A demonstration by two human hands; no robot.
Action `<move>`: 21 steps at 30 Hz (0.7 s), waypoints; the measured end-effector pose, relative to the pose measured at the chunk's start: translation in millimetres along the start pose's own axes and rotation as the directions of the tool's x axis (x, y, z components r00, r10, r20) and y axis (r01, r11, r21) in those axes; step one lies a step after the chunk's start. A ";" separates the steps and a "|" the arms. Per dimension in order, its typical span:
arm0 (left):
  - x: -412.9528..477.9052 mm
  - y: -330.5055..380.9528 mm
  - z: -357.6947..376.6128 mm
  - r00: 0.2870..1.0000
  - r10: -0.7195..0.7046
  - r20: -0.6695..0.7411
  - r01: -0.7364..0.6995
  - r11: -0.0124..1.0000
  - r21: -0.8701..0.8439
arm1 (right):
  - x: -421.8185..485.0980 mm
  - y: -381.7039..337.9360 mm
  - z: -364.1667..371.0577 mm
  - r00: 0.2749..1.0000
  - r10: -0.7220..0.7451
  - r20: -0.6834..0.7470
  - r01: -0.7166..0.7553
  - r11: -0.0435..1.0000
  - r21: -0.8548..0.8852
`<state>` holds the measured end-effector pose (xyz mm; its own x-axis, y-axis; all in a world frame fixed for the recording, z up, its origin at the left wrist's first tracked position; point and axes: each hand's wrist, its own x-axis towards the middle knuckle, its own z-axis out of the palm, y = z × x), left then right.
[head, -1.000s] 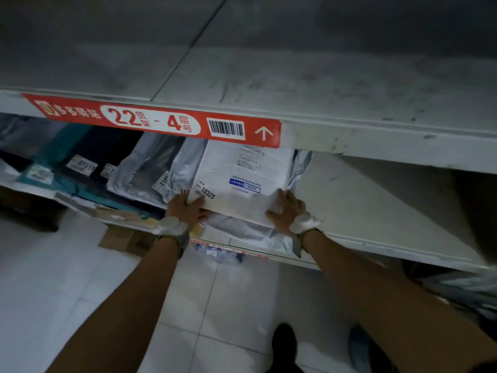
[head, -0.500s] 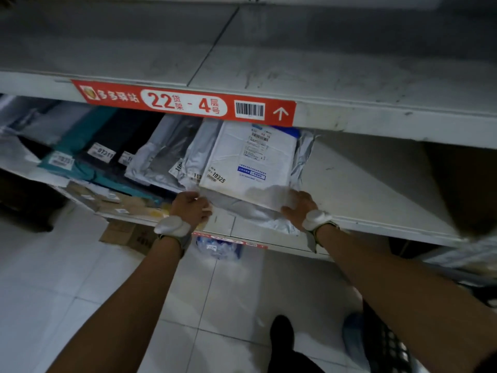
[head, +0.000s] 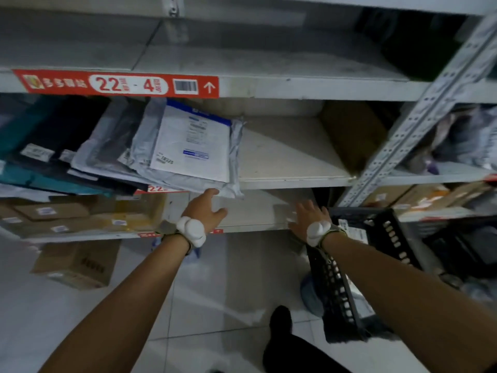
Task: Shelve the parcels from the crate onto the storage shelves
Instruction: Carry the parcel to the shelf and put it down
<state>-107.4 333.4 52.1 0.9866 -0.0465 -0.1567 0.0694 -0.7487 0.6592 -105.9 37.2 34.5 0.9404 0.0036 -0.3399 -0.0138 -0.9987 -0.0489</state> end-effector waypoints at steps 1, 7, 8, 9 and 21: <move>-1.5 11.2 11.2 0.998 0.053 0.022 -0.053 0.998 0.038 | -5.3 18.3 4.4 1.000 0.016 0.015 -0.016 0.999 -0.030; 7.7 58.0 71.3 0.965 0.192 0.180 -0.232 0.944 0.234 | -24.7 110.7 30.0 0.998 0.060 -0.001 -0.060 0.998 -0.021; 12.1 69.1 86.8 0.959 0.192 0.209 -0.245 0.931 0.270 | -26.1 130.6 34.7 0.997 0.073 0.008 -0.073 0.997 -0.004; 14.4 78.8 99.8 0.951 0.188 0.244 -0.260 0.915 0.309 | -26.0 147.1 39.4 0.996 0.085 0.017 -0.085 0.996 0.020; 72.6 176.1 339.5 0.781 0.075 0.620 -0.467 0.730 0.499 | -8.1 361.4 140.4 0.936 0.208 0.284 -0.241 0.967 0.086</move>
<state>-73.8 -26.3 -92.9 0.6837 -0.5027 -0.5290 -0.4840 -0.8549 0.1869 -166.2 -316.6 -112.3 0.7810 -0.1902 -0.5948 -0.2693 -0.9620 -0.0460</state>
